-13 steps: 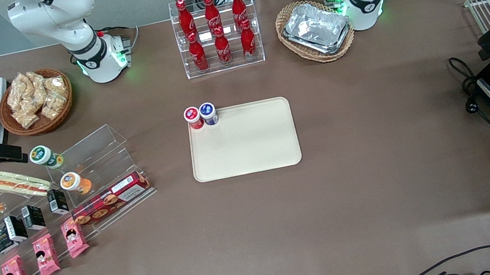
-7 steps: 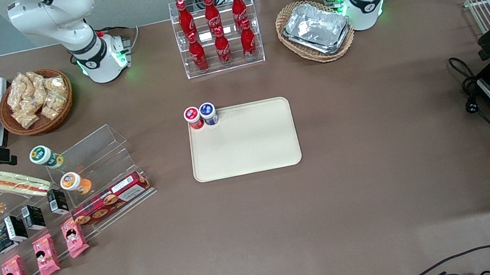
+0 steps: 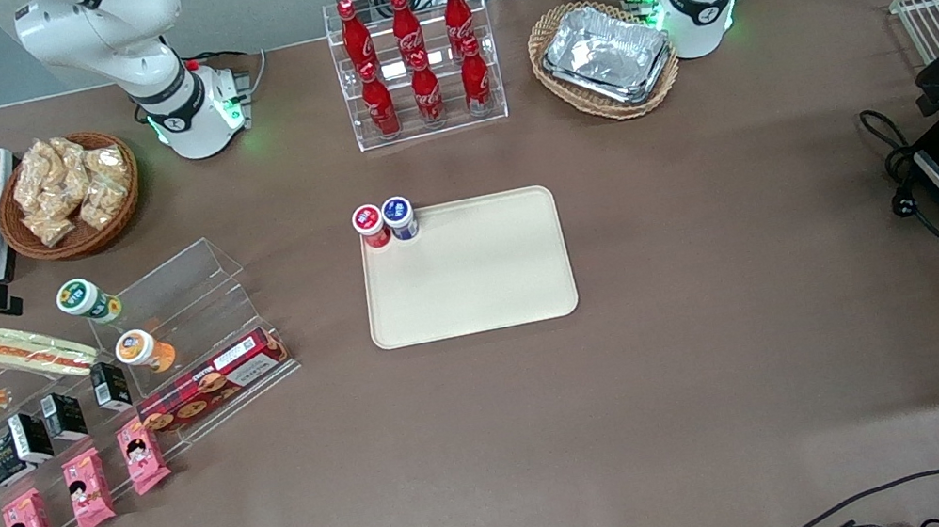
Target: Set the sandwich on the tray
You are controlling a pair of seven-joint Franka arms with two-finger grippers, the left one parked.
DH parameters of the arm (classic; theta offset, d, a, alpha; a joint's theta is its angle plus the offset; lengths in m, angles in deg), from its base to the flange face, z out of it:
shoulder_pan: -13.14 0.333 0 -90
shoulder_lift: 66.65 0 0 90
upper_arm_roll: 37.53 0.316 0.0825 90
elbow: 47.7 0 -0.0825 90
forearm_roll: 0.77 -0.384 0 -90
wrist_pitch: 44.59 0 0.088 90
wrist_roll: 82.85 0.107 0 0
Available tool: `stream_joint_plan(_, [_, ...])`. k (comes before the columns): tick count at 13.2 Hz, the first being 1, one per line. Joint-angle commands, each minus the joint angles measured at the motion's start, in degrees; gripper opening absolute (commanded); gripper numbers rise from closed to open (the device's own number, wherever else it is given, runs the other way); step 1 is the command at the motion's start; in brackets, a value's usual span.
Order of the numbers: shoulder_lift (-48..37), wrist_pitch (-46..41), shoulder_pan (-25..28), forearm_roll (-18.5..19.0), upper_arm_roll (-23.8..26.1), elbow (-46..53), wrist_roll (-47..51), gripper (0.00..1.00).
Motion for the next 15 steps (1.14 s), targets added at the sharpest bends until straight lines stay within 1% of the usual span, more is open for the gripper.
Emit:
stream_joint_plan(1, [-1.58, -1.54, -0.09, 0.18, -2.95, 0.04, 7.73, 1.00])
stream_joint_plan(4, [-1.31, -1.72, -0.09, 0.18, -8.13, -0.23, 10.39, 1.00])
stream_joint_plan(5, [-1.05, -1.81, -0.09, -0.08, -9.71, -0.40, 13.00, 1.00])
stream_joint_plan(8, [-0.09, -1.72, -0.18, -1.13, -11.40, -0.32, 23.01, 1.00])
stream_joint_plan(10, [0.62, -1.72, -1.14, -4.80, -12.01, -0.31, 29.78, 1.00])
stream_joint_plan(12, [1.76, -1.63, -1.50, -8.76, -12.45, -0.23, 39.96, 1.00])
stream_joint_plan(13, [2.02, -1.63, -1.50, -9.91, -13.32, -0.23, 43.23, 1.00])
stream_joint_plan(15, [2.55, -0.84, -1.59, -10.19, -14.21, -0.05, 45.10, 1.00])
